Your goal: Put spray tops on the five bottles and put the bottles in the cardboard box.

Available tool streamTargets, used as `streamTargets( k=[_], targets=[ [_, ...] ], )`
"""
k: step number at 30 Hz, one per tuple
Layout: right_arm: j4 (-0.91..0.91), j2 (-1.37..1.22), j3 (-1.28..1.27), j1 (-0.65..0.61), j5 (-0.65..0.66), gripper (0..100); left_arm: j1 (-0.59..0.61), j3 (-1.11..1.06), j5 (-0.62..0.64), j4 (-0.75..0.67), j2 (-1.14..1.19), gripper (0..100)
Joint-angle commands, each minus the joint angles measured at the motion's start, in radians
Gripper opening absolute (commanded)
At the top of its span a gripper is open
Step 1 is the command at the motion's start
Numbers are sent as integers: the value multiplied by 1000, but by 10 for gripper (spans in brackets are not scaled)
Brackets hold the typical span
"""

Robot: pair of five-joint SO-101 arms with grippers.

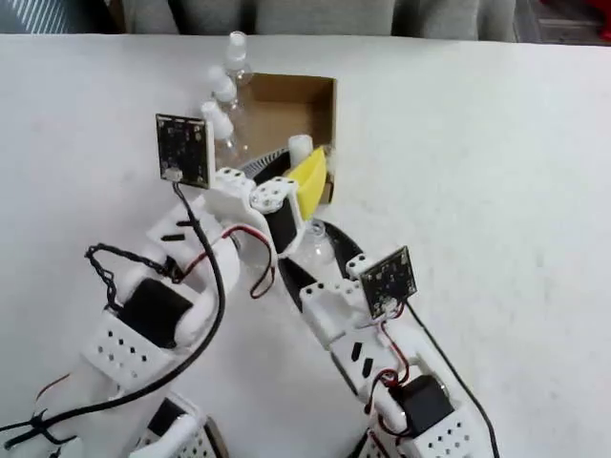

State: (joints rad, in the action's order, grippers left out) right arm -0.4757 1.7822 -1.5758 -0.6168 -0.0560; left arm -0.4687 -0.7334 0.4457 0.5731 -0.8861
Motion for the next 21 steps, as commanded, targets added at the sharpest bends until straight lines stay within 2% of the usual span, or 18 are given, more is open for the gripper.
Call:
streamTargets(
  k=[1, 6, 11, 15, 21],
  targets=[
    [21, 7, 9, 7, 11, 17, 4, -8, 0, -25, -16, 79],
    [13, 7, 9, 7, 12, 17, 4, -103, -3, -29, -117, 79],
    [7, 7, 9, 2, 14, 17, -44, -221, -120, -29, -285, 79],
    [7, 7, 9, 2, 17, 17, -91, -279, -144, -34, -352, 79],
    [7, 7, 9, 2, 18, 17, -97, -333, -149, -163, -367, 79]
  ],
)
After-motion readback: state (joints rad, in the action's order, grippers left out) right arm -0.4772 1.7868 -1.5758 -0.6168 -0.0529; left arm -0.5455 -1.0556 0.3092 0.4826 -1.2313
